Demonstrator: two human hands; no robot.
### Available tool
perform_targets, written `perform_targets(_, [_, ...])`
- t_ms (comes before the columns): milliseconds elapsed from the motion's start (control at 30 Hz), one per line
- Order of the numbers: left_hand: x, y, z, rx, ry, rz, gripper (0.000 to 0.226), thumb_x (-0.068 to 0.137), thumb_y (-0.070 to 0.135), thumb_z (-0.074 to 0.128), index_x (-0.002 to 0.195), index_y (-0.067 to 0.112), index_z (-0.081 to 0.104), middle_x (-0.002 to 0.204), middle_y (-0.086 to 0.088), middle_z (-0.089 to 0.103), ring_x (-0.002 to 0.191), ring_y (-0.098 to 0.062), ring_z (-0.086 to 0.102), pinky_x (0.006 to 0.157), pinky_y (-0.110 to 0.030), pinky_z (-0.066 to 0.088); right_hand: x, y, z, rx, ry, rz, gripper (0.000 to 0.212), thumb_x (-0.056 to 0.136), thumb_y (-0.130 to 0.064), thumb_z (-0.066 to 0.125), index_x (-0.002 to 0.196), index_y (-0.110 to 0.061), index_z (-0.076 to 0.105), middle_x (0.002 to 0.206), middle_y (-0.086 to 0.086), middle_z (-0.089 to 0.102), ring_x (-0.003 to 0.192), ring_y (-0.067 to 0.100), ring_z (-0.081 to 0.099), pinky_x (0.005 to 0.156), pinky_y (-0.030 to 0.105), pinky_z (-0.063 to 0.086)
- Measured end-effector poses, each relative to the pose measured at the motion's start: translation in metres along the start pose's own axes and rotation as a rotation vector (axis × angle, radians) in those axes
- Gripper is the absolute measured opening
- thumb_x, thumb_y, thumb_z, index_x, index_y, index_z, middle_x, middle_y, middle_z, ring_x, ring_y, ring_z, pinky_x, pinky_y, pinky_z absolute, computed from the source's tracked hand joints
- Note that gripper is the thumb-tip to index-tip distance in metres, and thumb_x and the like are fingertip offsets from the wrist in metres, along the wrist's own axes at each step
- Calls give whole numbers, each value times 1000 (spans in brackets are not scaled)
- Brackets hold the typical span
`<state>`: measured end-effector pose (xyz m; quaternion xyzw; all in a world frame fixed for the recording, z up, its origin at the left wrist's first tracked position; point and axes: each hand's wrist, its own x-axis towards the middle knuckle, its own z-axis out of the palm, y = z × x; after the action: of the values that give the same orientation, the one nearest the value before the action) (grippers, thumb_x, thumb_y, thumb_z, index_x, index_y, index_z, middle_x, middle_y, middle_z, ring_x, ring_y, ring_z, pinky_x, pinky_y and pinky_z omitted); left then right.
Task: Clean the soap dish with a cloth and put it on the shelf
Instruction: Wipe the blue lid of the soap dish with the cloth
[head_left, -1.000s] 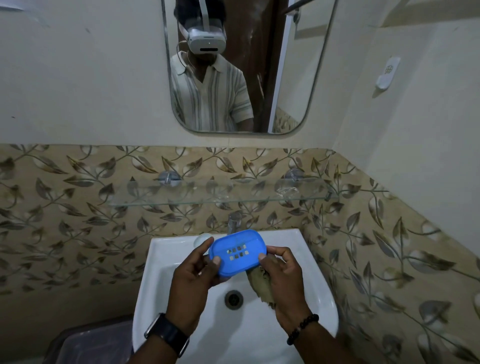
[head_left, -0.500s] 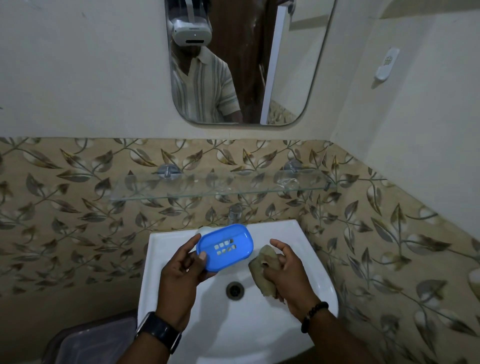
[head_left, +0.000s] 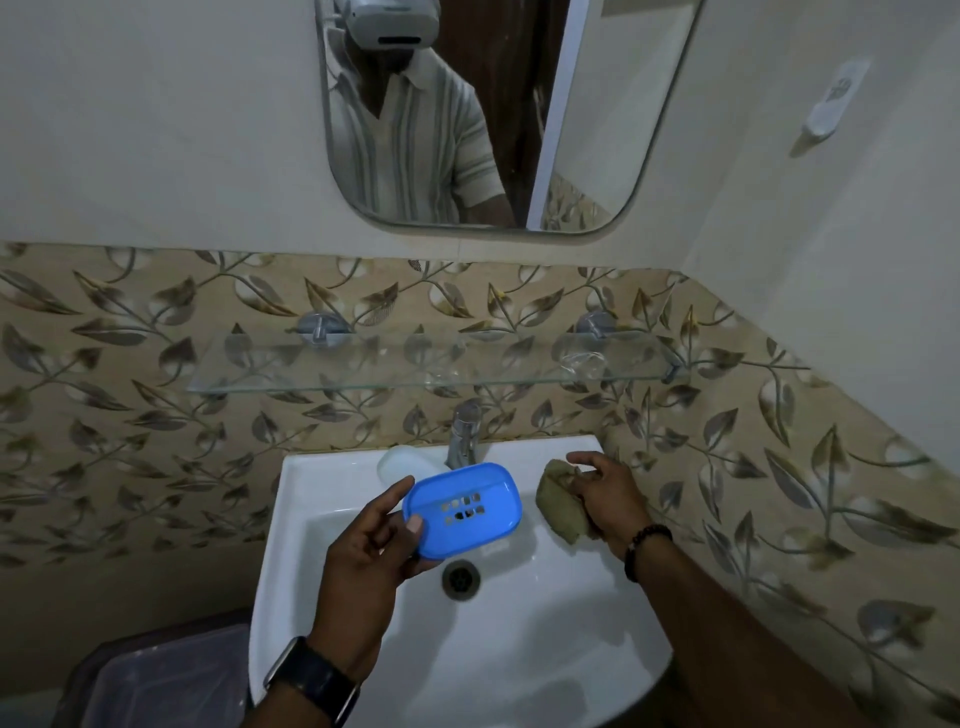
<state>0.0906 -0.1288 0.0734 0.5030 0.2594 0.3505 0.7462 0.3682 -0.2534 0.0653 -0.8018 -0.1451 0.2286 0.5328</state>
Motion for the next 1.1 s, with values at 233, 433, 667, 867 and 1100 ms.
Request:
perform_targets(233, [15, -13, 13, 48, 13, -31, 43, 86, 21, 71, 128, 29, 69, 93, -4, 78, 95, -22, 76, 79, -45, 63, 62, 10, 12, 79, -105, -34, 34, 96, 2, 54, 119, -21, 64, 95, 14, 73, 78, 22, 68, 70, 36, 57])
perform_targets(433, [25, -14, 23, 49, 12, -20, 44, 81, 24, 73, 124, 31, 72, 106, -35, 63, 100, -28, 75, 75, -40, 63, 108, 13, 0, -230, 22, -101, 44, 96, 3, 48, 135, -15, 57, 125, 15, 65, 111, 33, 62, 97, 39, 52])
perform_targets(667, [38, -26, 33, 90, 13, -6, 44, 84, 26, 72, 127, 31, 70, 86, -4, 72, 97, -23, 74, 80, -45, 63, 108, 43, -7, -609, 66, -312, 43, 99, -34, 58, 140, -22, 54, 135, 3, 55, 126, 27, 52, 110, 42, 40])
perform_targets(867, [49, -39, 45, 114, -4, -28, 49, 81, 33, 75, 129, 32, 68, 94, -1, 77, 101, -26, 75, 81, -49, 62, 114, 57, -20, -801, 220, -335, 26, 96, -17, 58, 120, -10, 66, 116, 20, 61, 110, 41, 58, 90, 46, 48])
perform_targets(1100, [58, -50, 52, 127, -24, -49, 50, 82, 35, 75, 131, 31, 67, 84, 6, 74, 99, -23, 75, 84, -50, 62, 116, 81, -25, -976, 309, -948, 33, 93, -4, 42, 92, -3, 75, 85, 19, 69, 70, 37, 66, 60, 42, 54])
